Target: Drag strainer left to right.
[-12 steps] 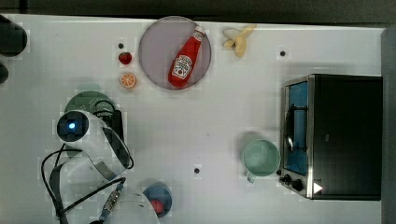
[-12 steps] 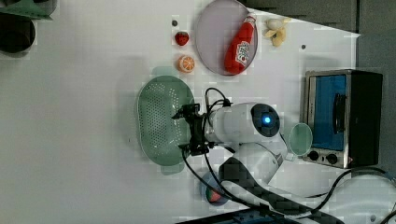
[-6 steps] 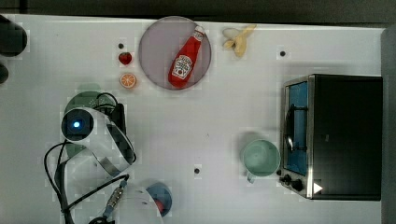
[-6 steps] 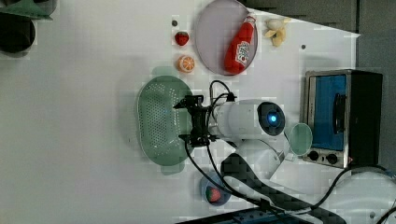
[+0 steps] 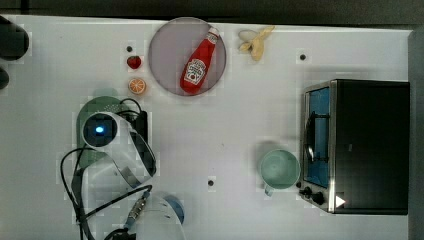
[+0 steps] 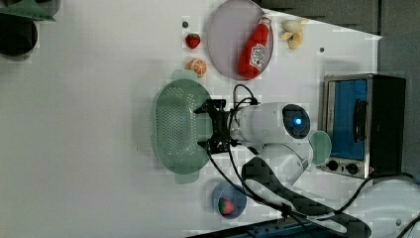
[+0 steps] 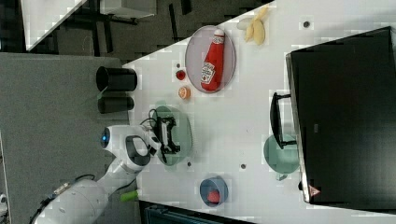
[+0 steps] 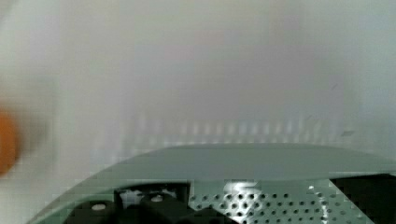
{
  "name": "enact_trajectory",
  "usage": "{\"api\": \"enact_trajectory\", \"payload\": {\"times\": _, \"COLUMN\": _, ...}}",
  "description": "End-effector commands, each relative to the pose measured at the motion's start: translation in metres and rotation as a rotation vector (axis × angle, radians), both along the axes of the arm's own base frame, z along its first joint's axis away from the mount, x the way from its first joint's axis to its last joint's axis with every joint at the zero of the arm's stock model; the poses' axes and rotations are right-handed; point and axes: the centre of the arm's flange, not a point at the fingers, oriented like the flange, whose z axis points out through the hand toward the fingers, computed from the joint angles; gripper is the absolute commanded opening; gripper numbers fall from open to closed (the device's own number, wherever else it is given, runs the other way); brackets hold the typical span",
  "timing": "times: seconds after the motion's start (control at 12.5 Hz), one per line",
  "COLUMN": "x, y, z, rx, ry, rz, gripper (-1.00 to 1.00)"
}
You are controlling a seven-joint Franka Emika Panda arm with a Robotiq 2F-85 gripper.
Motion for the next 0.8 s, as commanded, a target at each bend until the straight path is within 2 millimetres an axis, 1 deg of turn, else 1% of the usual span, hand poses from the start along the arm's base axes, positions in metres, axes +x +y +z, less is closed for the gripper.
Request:
{"api": "enact_trajectory", "payload": {"times": 0.08, "x": 0.003, "y": -0.036, "z": 0.012, "rx": -0.039, "ry": -0.016, "rz": -0.06, "gripper": 1.0}}
{"api": "enact_trajectory", "payload": {"times": 0.32, "x": 0.003, "y": -0.061, "z": 0.01, "rx": -0.048, "ry": -0.014, "rz": -0.024, "gripper": 1.0}}
{"api": "enact_trajectory", "payload": {"times": 0.8, "x": 0.011, "y": -0.124, "z": 0.011, "rx": -0.082, "ry": -0.016, "rz": 0.007, "gripper": 1.0}}
